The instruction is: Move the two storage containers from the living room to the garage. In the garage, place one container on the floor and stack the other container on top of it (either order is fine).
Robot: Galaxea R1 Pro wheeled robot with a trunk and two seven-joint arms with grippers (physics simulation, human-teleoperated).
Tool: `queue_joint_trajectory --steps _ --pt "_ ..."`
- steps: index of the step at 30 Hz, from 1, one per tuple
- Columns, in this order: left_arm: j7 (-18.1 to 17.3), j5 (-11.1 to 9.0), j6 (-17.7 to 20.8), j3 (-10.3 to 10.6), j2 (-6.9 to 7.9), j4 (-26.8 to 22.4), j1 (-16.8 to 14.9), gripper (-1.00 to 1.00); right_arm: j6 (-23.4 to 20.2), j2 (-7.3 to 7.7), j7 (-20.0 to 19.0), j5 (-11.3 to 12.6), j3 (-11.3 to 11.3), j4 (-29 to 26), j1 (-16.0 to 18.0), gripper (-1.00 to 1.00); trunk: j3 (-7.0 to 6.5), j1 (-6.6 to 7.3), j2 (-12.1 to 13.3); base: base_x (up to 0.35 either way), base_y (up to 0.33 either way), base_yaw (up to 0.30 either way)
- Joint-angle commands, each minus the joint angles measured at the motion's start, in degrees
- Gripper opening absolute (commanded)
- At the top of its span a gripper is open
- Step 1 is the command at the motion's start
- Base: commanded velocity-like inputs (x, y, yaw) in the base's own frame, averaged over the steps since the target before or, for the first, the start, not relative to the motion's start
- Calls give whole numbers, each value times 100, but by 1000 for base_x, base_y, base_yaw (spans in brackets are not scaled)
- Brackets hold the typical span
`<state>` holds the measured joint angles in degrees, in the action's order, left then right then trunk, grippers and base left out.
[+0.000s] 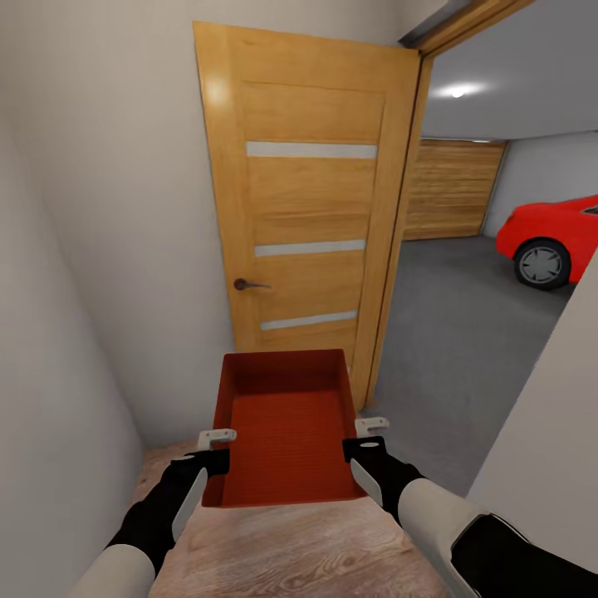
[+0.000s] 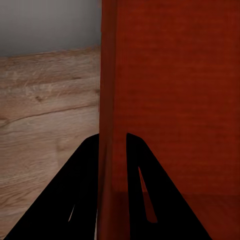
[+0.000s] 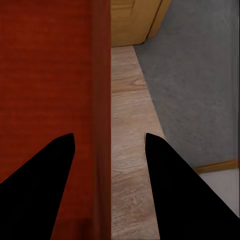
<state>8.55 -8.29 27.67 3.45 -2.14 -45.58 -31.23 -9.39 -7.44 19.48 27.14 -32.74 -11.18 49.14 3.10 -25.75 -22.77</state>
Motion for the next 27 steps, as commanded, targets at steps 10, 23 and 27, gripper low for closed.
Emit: queue_joint_trajectory --steps 10,23,27 --pt "94 161 -168 7 27 -22 -5 -100 -28 6 -50 239 -216 2 3 -100 15 -4 -15 0 0 -213" --pt "103 161 -172 6 29 -18 -5 -100 -28 6 -50 239 -220 2 4 -100 15 -4 -15 0 0 -3" --pt "101 161 -174 8 29 -20 -5 -100 -28 6 -50 231 -216 2 2 -100 15 -4 -15 0 0 0"
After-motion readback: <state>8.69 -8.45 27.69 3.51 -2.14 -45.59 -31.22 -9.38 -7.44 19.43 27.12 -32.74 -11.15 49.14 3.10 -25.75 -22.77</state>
